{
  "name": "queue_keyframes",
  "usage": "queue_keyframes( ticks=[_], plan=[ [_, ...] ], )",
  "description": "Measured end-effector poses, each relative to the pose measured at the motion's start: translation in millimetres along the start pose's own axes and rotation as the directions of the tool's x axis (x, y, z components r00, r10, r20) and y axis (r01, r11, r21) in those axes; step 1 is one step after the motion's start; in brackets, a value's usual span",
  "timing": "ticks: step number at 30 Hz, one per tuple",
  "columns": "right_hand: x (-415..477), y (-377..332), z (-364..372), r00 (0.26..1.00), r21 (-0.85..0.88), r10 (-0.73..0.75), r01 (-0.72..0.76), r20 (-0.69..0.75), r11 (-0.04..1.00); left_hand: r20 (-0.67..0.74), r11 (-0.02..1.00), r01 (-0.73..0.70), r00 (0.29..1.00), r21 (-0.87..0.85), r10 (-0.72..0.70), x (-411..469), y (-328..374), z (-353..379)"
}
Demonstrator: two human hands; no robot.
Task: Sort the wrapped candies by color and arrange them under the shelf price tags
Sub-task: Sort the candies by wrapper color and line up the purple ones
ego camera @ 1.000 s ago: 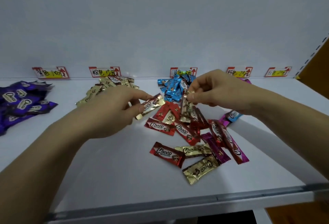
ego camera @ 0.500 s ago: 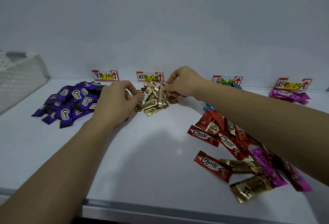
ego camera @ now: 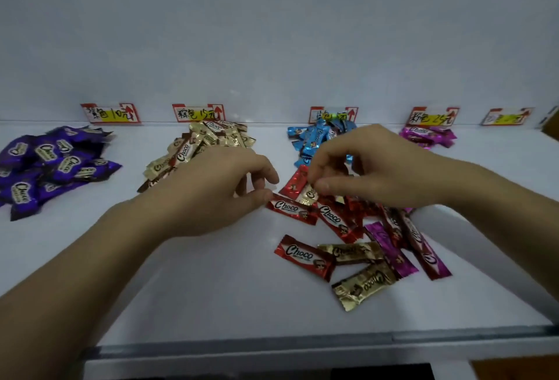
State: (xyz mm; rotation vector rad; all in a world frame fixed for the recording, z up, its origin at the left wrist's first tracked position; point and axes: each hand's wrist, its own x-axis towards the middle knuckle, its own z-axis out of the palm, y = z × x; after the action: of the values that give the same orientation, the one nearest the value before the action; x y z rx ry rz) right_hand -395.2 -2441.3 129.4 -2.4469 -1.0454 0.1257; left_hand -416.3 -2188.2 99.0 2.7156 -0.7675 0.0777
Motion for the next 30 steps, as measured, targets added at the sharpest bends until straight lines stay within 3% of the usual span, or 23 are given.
queue_keyframes(
  ticks=[4,8,14,20,26,30],
  plan=[
    [-35,-2,14,0.993,-0.142,0.026,-0.009,0.115,0.99,0.026,0.988,-0.149,0.989,0.048,0.148,23,15,4],
    [-53,-2,24,0.99,-0.095,0.031,-0.018,0.137,0.995,-0.044,0.957,-0.289,0.957,-0.02,0.288,26,20,22],
    [-56,-1,29,0.997,-0.108,0.004,0.005,0.076,0.994,-0.067,0.991,-0.118,0.99,0.07,0.122,24,27,43],
    [-51,0,32,0.999,-0.148,0.038,-0.042,-0.026,0.988,-0.124,0.992,-0.063,0.989,0.105,0.076,14,34,40],
    [-50,10,20,0.942,0.066,0.204,-0.193,-0.266,0.979,-0.208,0.984,0.088,0.977,0.157,-0.054,18,40,44],
    [-45,19,17,0.92,0.103,0.273,-0.254,-0.28,0.962,-0.166,0.99,0.124,0.98,0.065,-0.111,16,40,42]
  ],
)
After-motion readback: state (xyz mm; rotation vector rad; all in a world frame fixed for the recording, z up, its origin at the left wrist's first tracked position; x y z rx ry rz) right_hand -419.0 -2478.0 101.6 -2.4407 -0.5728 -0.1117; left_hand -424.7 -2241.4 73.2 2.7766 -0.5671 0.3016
